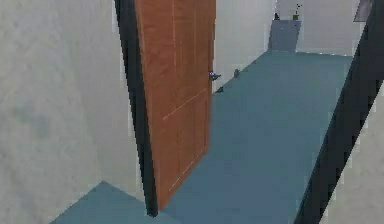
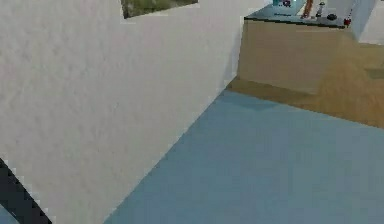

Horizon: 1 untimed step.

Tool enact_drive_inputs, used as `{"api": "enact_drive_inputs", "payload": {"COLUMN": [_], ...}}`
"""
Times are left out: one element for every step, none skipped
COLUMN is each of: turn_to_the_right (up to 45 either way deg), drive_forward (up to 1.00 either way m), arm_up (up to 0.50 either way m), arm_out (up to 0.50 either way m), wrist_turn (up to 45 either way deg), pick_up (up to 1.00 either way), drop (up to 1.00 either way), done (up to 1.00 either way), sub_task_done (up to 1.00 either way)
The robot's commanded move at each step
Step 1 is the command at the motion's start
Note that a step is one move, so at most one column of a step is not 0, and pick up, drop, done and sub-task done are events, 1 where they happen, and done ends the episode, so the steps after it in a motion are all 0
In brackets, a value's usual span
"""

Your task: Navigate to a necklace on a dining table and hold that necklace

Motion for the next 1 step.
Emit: {"api": "enact_drive_inputs", "payload": {"turn_to_the_right": [6.0], "drive_forward": [0.00], "arm_up": [0.00], "arm_out": [0.00], "wrist_turn": [0.0], "pick_up": [0.00], "drop": [0.00], "done": [0.00], "sub_task_done": [0.00]}}
